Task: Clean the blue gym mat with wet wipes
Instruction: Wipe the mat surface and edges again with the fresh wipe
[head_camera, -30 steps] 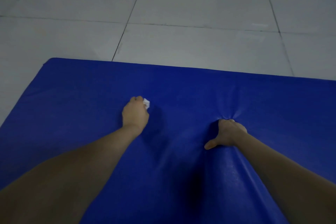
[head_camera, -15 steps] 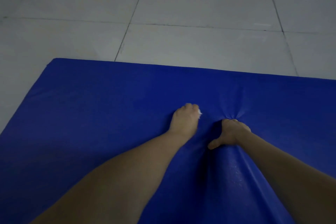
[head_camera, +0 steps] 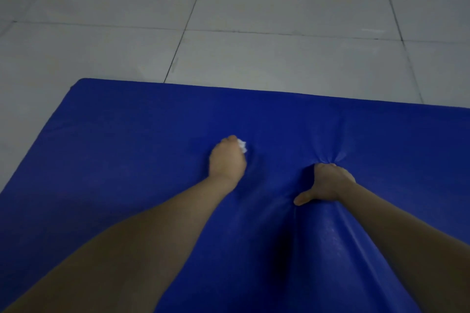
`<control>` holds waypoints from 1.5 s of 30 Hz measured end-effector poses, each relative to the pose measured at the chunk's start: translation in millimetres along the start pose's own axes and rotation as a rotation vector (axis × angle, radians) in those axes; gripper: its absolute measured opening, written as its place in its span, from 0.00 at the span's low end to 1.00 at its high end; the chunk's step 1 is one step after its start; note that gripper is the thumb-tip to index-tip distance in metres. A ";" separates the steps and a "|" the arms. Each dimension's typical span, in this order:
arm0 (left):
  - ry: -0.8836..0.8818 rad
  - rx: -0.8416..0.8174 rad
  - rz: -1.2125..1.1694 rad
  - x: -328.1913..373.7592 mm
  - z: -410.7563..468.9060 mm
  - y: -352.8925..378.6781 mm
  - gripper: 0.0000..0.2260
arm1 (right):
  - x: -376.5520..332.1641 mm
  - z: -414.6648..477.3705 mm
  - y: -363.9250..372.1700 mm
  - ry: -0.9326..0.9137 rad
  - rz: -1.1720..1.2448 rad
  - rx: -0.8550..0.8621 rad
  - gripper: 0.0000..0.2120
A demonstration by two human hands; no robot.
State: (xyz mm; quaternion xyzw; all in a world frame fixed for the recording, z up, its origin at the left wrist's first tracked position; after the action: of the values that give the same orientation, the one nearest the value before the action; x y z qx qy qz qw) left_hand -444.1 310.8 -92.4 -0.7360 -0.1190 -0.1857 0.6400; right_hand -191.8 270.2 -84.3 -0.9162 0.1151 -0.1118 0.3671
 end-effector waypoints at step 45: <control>0.646 -0.196 0.397 84.8 -58.2 49.3 0.10 | -1.3 -38.9 40.4 0.011 -0.022 -0.015 0.54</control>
State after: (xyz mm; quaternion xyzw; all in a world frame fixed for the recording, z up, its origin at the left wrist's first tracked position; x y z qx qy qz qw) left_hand -354.2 240.6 -94.0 -0.7059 0.2516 -0.2909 0.5948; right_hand -209.5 217.0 -85.2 -0.9196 0.1079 -0.1199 0.3582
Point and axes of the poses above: each hand's wrist, its own z-axis towards the middle knuckle, its own y-axis out of the palm, x = y × z, the point moved 3 cm from there along z, towards the middle knuckle, and after that the axes turned 13 degrees about y, right-handed, at the moved point
